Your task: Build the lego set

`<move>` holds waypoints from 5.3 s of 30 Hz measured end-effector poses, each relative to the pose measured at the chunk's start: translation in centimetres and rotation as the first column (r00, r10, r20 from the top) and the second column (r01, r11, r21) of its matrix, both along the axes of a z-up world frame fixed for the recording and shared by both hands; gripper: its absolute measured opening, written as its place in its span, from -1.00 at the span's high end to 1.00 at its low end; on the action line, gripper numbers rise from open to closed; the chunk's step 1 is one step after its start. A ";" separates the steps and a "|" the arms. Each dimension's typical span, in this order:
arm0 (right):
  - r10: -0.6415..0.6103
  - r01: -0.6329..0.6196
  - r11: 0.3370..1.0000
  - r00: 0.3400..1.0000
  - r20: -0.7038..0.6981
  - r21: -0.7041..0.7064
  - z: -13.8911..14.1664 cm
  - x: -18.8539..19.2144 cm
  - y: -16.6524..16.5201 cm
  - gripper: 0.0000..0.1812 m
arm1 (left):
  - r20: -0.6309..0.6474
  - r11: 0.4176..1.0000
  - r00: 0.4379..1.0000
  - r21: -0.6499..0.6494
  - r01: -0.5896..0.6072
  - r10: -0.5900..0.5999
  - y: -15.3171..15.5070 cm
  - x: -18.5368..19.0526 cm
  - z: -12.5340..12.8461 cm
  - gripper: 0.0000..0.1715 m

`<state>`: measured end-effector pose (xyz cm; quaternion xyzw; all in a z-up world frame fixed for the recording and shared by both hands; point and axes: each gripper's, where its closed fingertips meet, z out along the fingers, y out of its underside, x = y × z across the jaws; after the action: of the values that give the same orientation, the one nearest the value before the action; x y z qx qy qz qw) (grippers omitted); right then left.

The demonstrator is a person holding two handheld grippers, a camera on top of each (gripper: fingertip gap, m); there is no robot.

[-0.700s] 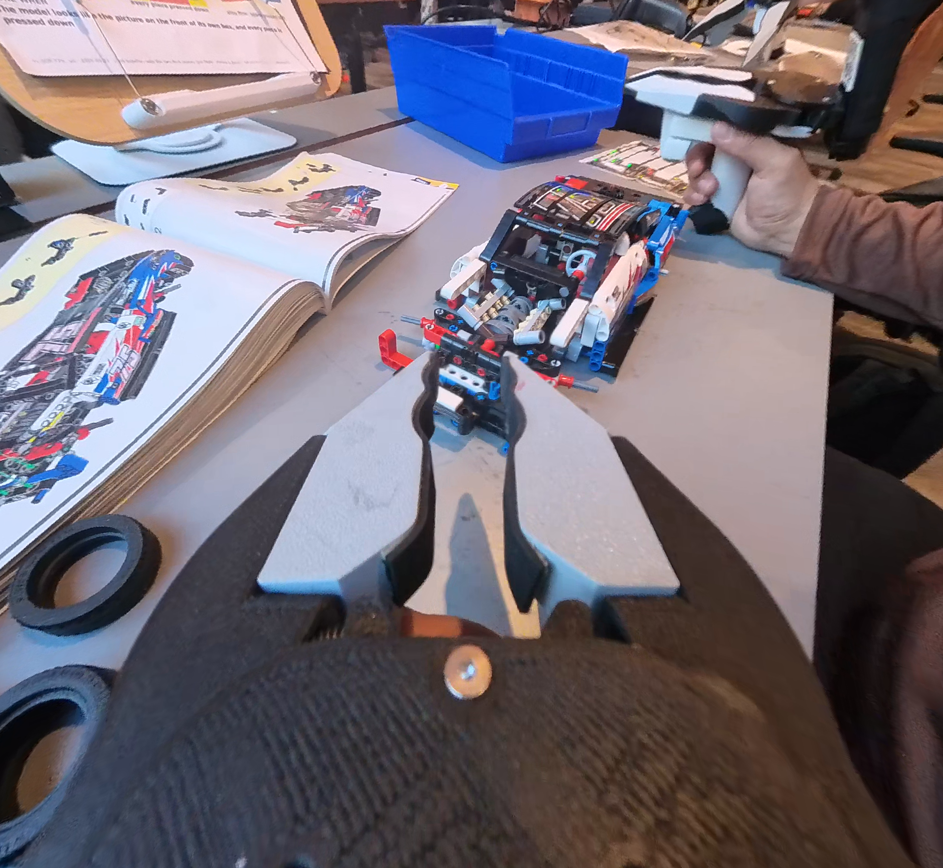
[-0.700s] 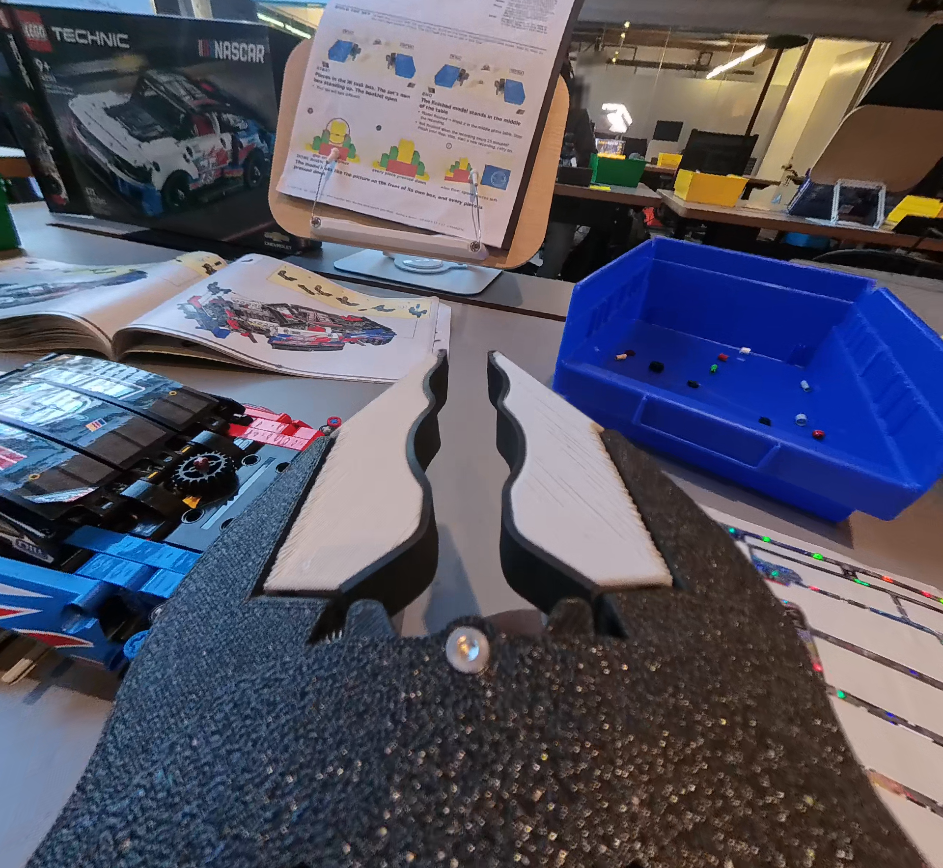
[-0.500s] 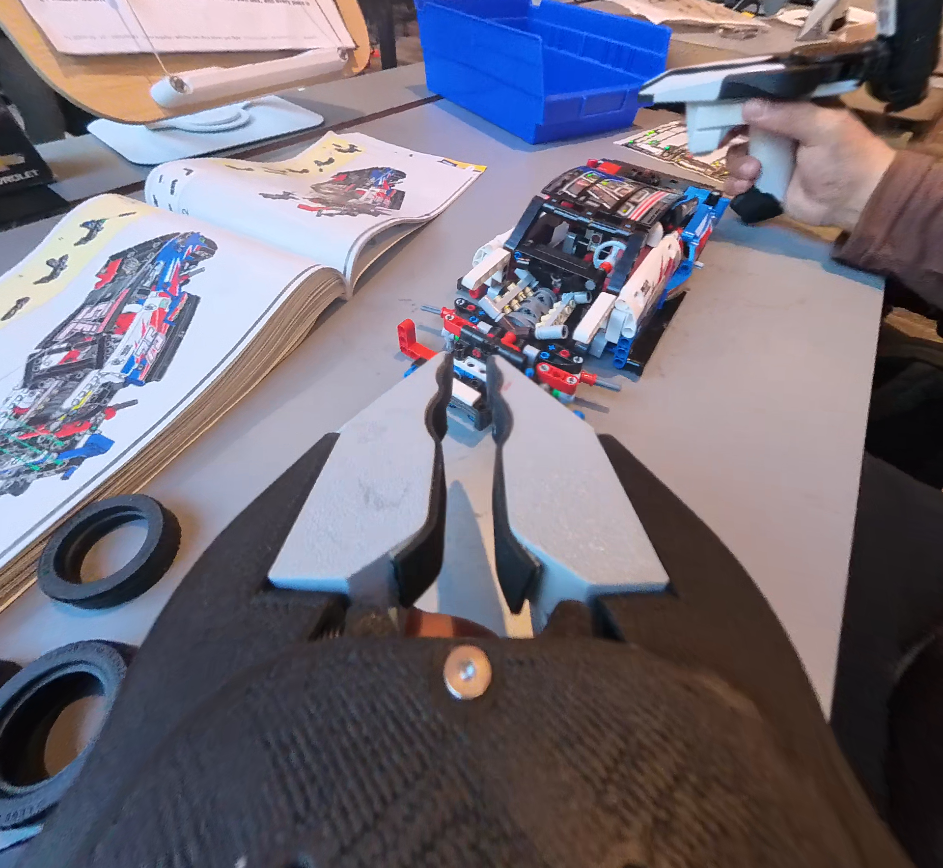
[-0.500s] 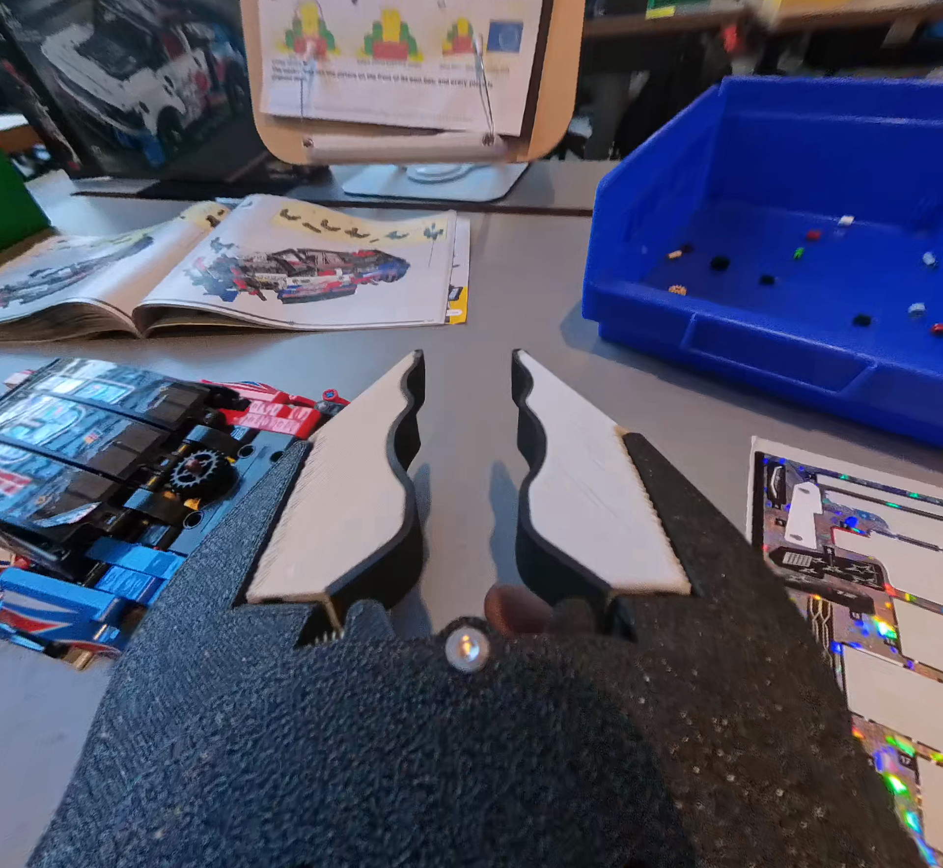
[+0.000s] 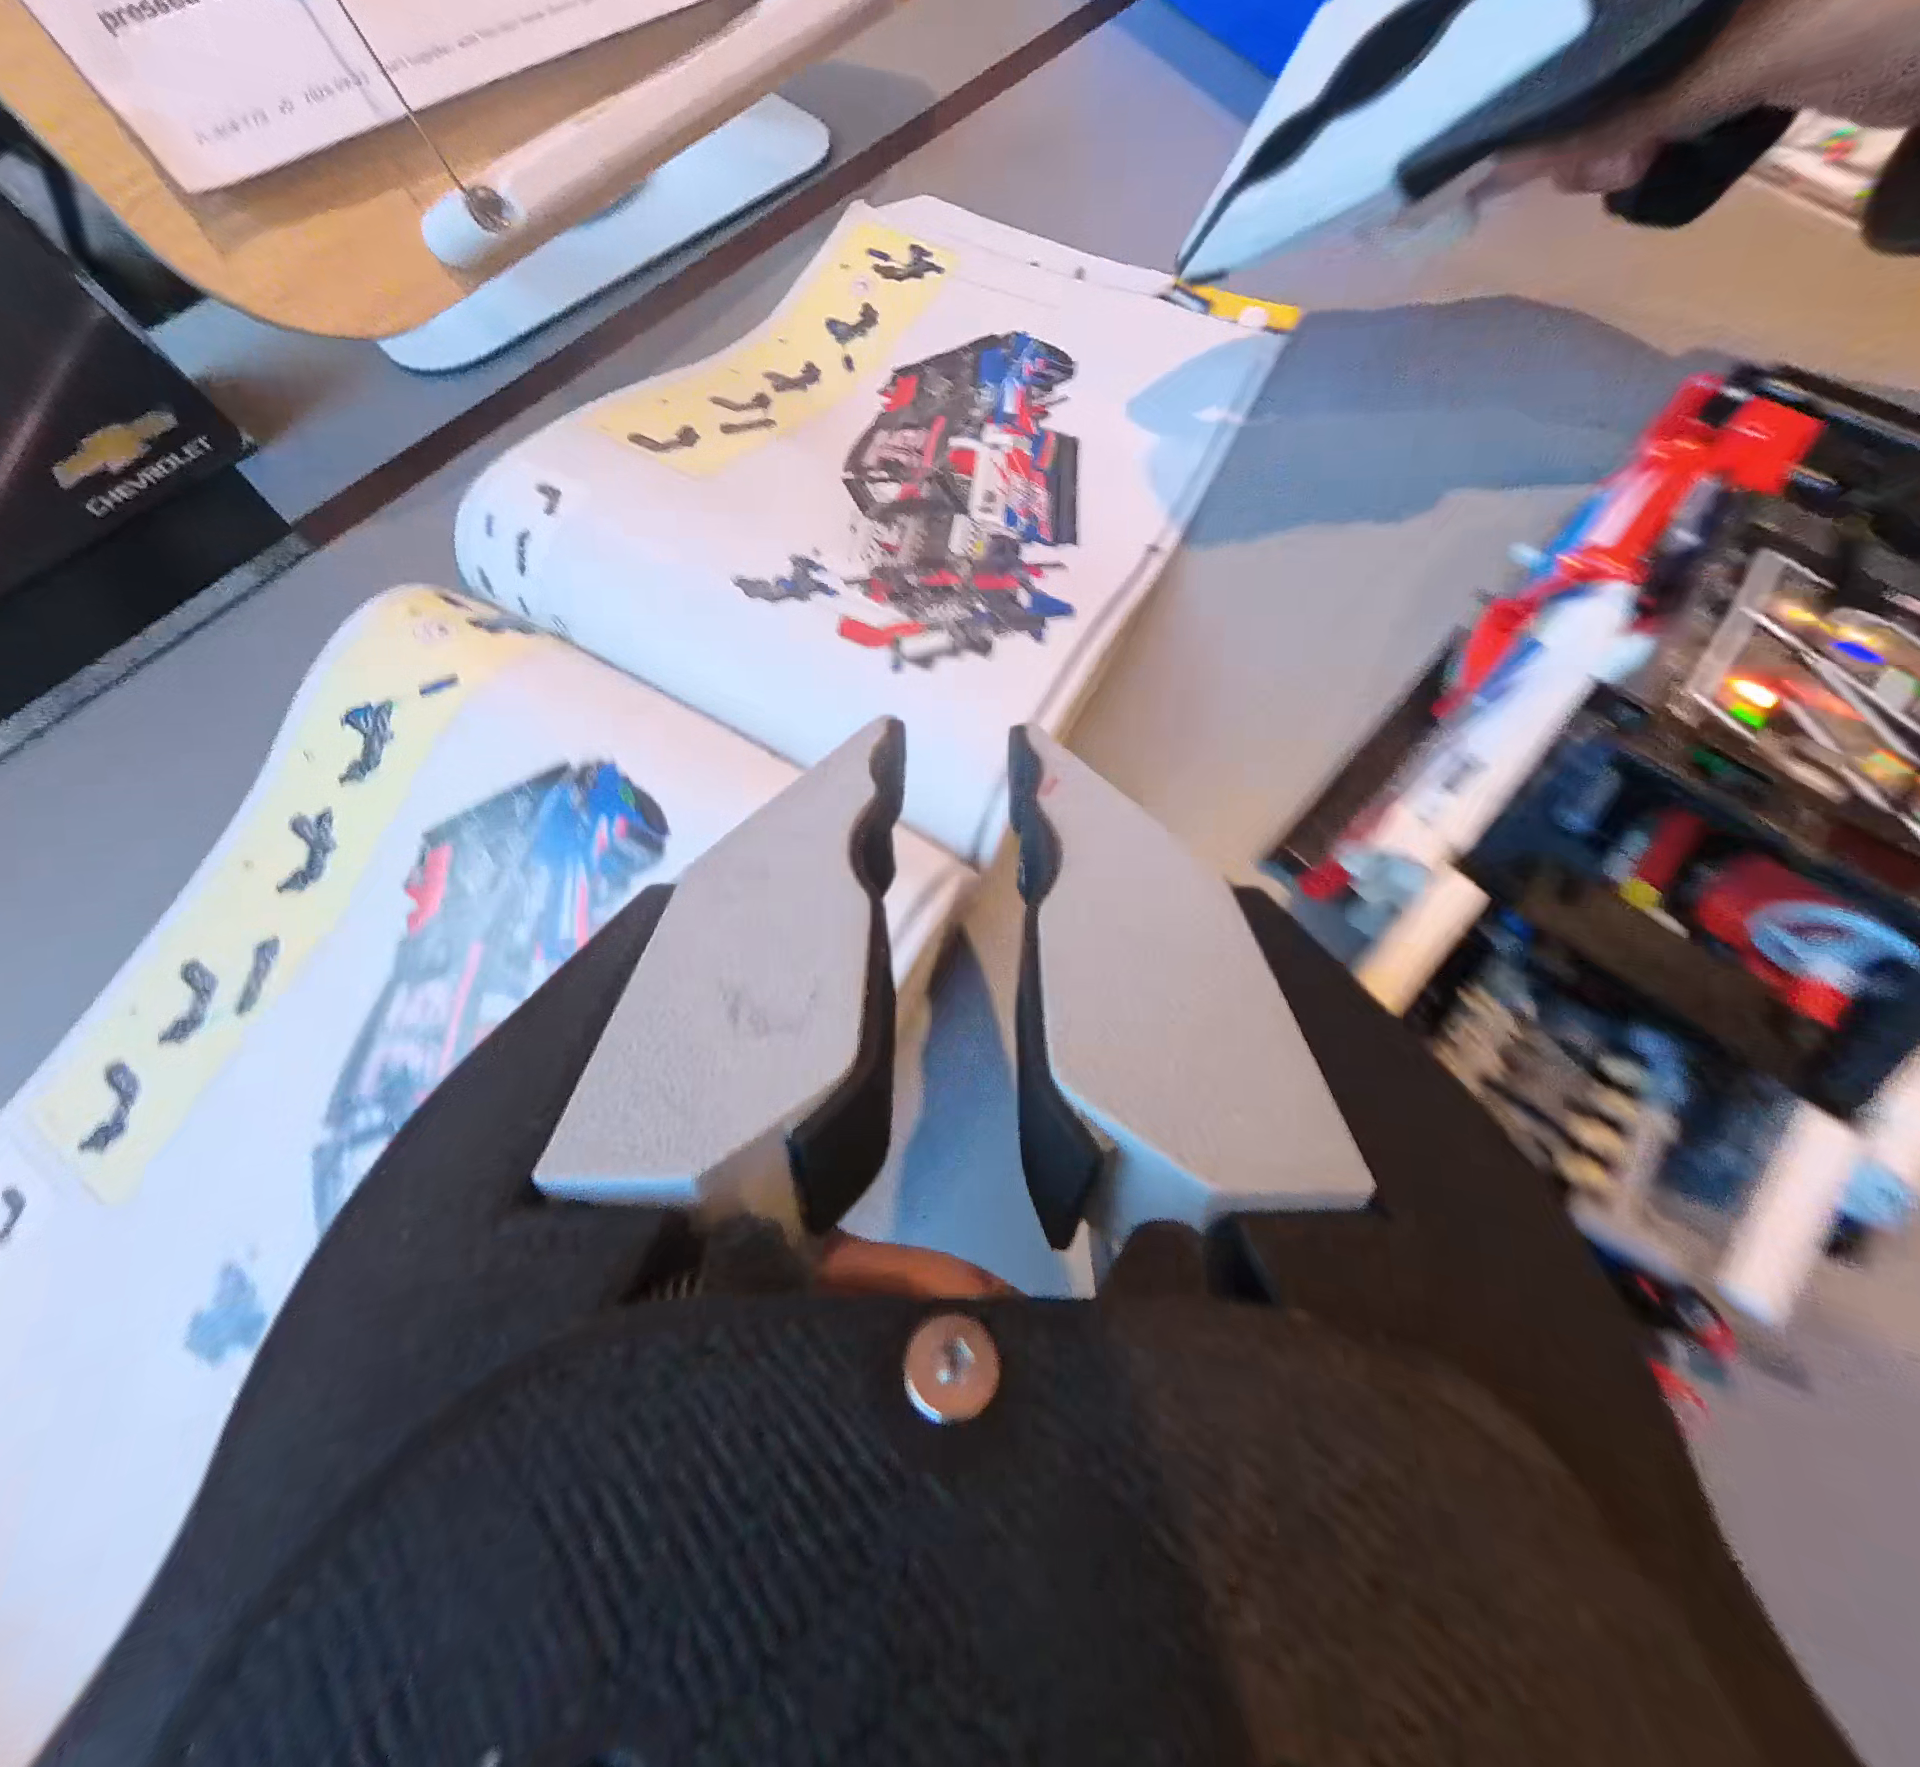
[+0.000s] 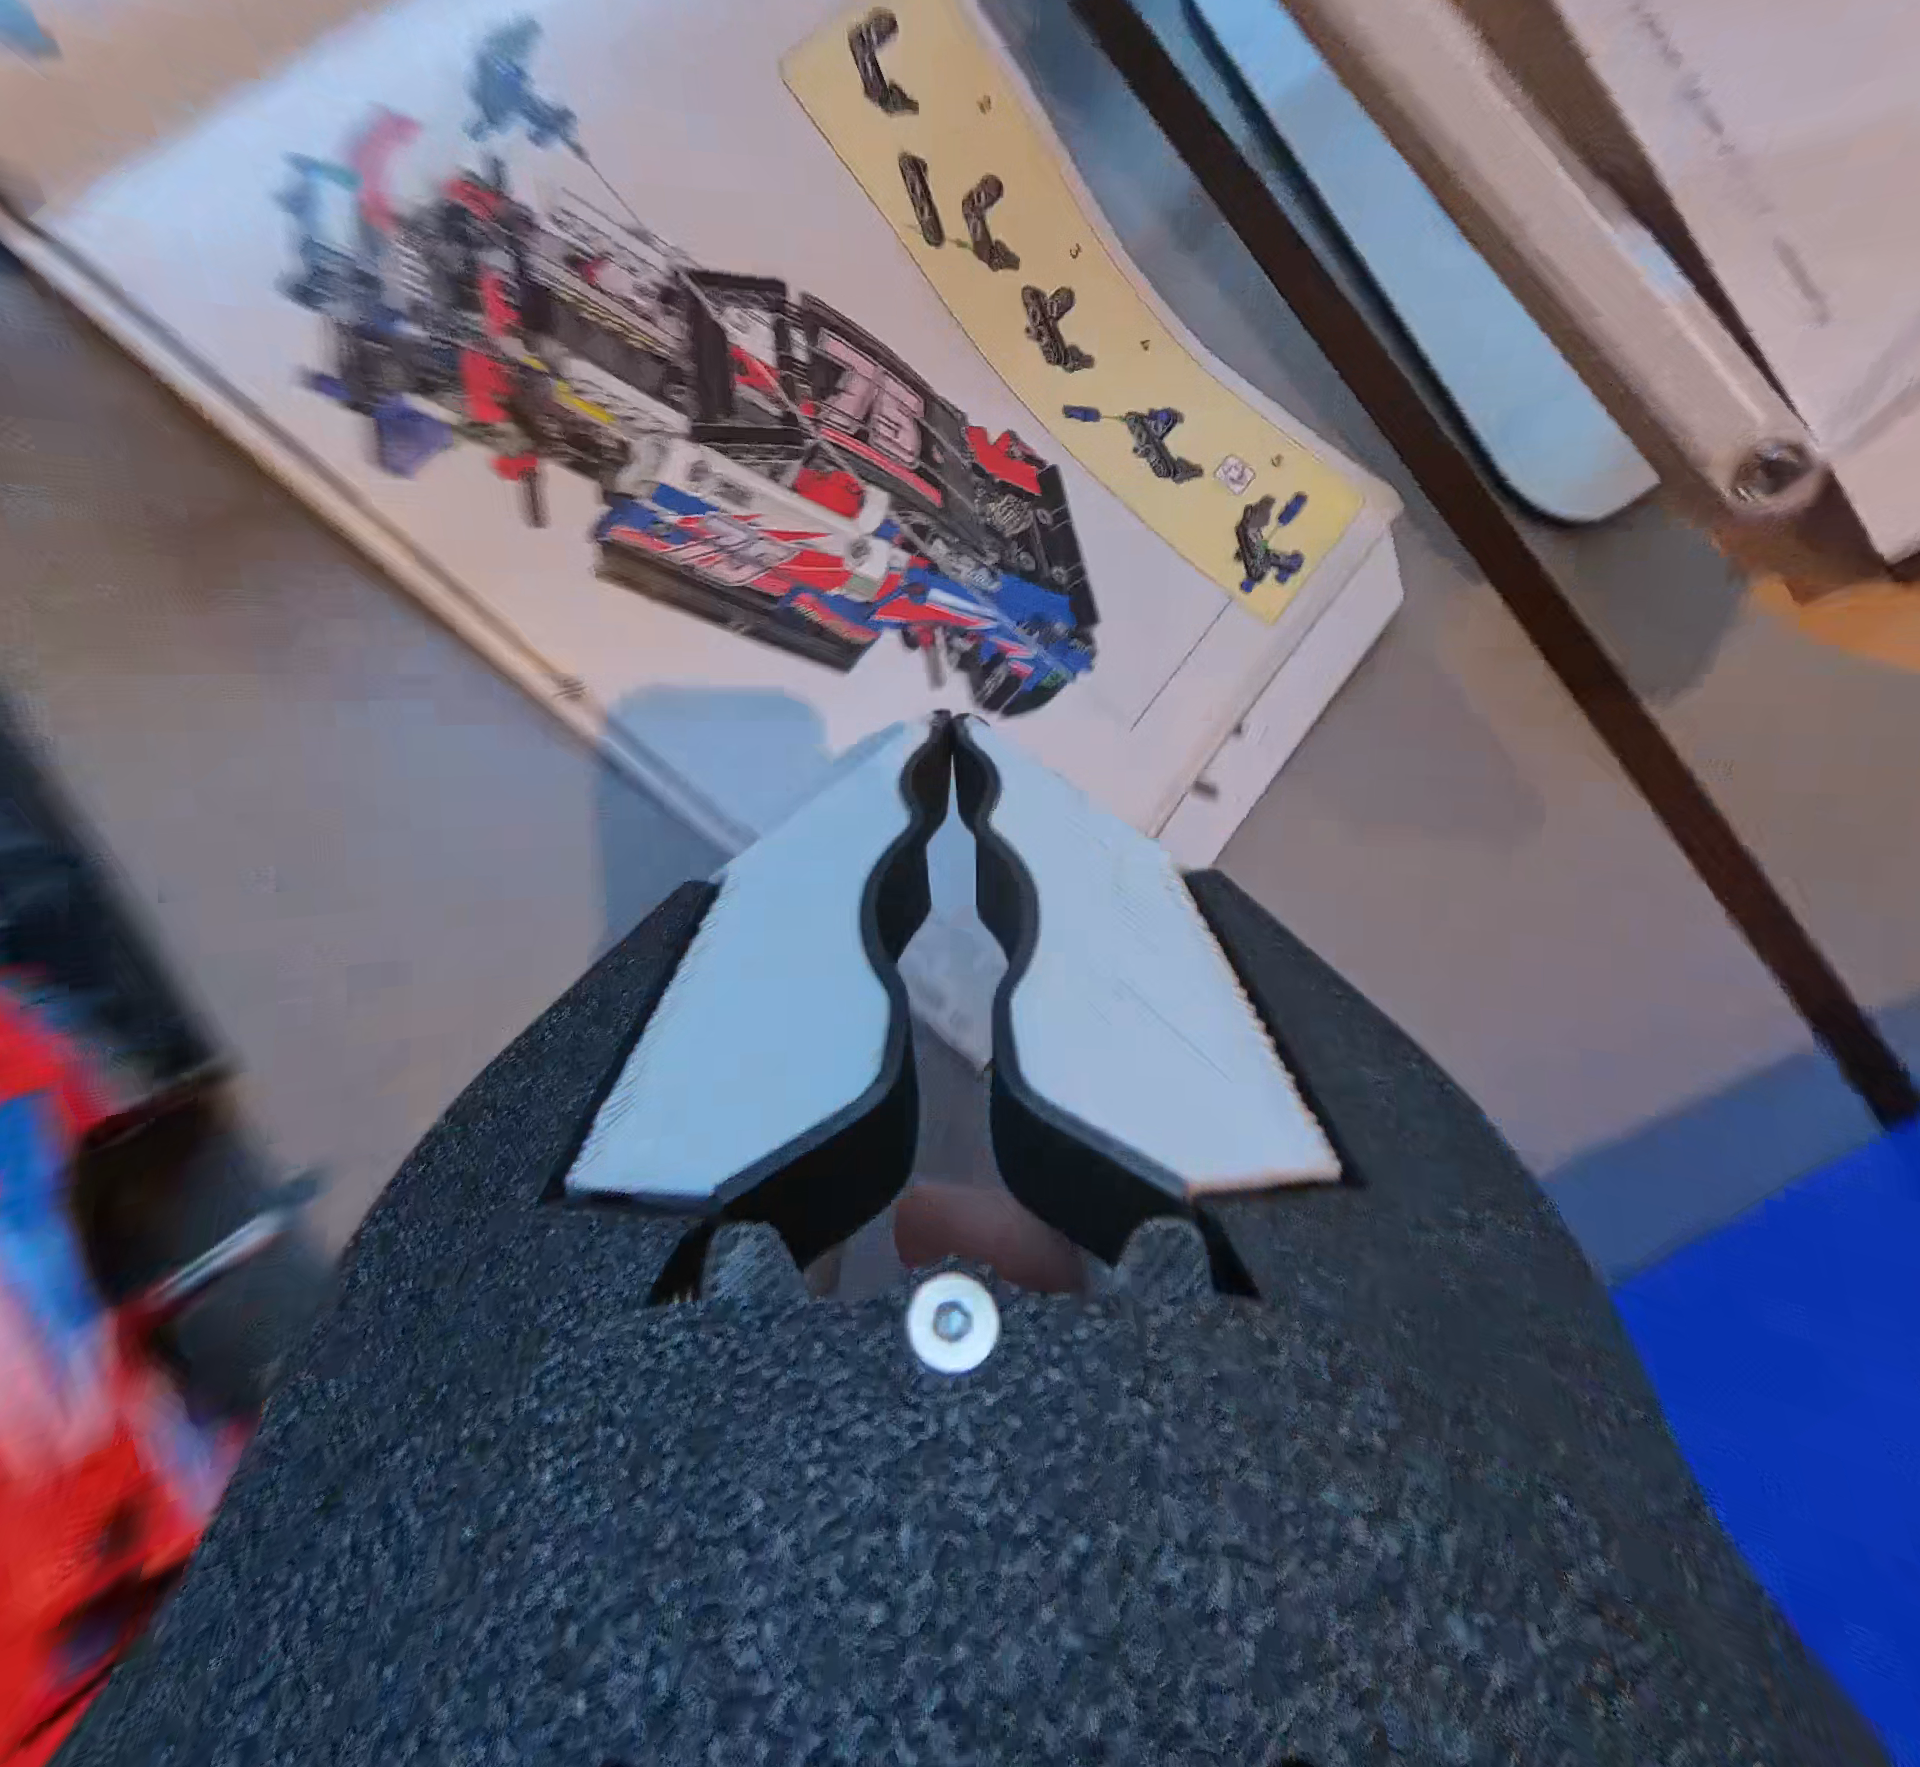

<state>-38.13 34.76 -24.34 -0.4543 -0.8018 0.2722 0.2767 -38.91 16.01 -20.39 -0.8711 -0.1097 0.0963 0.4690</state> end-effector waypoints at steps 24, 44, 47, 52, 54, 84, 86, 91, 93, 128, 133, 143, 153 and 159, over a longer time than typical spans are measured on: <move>0.324 -0.286 0.927 0.937 0.132 -0.244 1.5 -0.7 -10.2 1.00 | -0.066 0.986 0.997 -0.163 0.023 -0.034 2.2 -4.1 -6.0 1.00; 0.342 -0.170 0.899 0.849 0.403 -0.405 -4.2 -2.4 -14.8 1.00 | -0.008 0.992 0.999 -0.114 0.046 -0.047 2.1 -3.8 -5.7 1.00; 0.334 -0.153 0.895 0.853 0.401 -0.420 -4.2 -2.4 -14.8 1.00 | -0.060 0.990 0.997 -0.138 0.040 -0.049 2.4 -3.5 -5.5 1.00; 0.327 -0.152 0.891 0.869 0.372 -0.428 -2.7 -2.2 -14.3 1.00 | -0.043 0.992 0.999 -0.127 0.017 -0.023 1.6 -3.1 -4.5 1.00; 0.308 -0.170 0.907 0.892 0.331 -0.386 -1.2 -1.8 -13.2 1.00 | -0.009 0.994 1.000 -0.106 0.007 -0.008 0.4 -2.5 -3.3 1.00; -0.422 0.305 0.850 0.883 -0.207 -0.431 2.7 23.5 0.0 0.60 | 0.041 0.902 0.905 -0.109 -0.417 0.423 -32.1 -6.4 -1.6 0.37; -0.414 0.303 0.851 0.890 -0.191 -0.429 1.8 23.6 -0.5 0.61 | 0.053 0.906 0.921 -0.210 -0.368 0.387 -32.1 -6.7 -3.5 0.35; -0.420 0.335 0.862 0.892 -0.166 -0.380 0.4 23.7 -0.1 0.67 | -0.041 0.864 0.938 -0.379 -0.332 0.343 -33.5 -6.9 -5.6 0.42; -0.436 0.348 0.864 0.878 -0.195 -0.364 0.7 23.6 0.7 0.71 | -0.043 0.861 0.938 -0.383 -0.333 0.344 -33.6 -6.7 -5.6 0.42; -0.517 0.348 0.822 0.788 -0.333 -0.452 3.1 20.3 4.6 0.77 | 0.129 0.848 0.857 0.131 -0.513 0.499 -38.4 -1.1 1.4 0.43; -0.519 0.338 0.815 0.787 -0.334 -0.470 3.3 20.4 4.6 0.77 | 0.031 0.844 0.850 0.108 -0.526 0.526 -39.0 -5.4 3.8 0.53; -0.537 0.305 0.780 0.775 -0.333 -0.547 3.9 20.8 5.1 0.78 | -0.154 0.825 0.988 -0.559 -0.079 -0.009 -32.9 -18.4 -0.6 0.85; -0.558 0.325 0.776 0.753 -0.349 -0.540 4.1 20.9 5.4 0.78 | 0.068 0.624 0.949 -0.738 0.256 -0.308 -33.8 -19.7 -6.3 0.90; -0.570 0.326 0.766 0.743 -0.351 -0.555 4.2 21.0 5.6 0.78 | 0.143 0.570 0.933 -0.757 0.319 -0.331 -33.6 -19.5 -7.5 0.93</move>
<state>-17.09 40.36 -20.11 -0.6040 -0.4757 0.4841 0.4177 -58.42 -17.63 -27.87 -0.9909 0.1071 0.0523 0.0628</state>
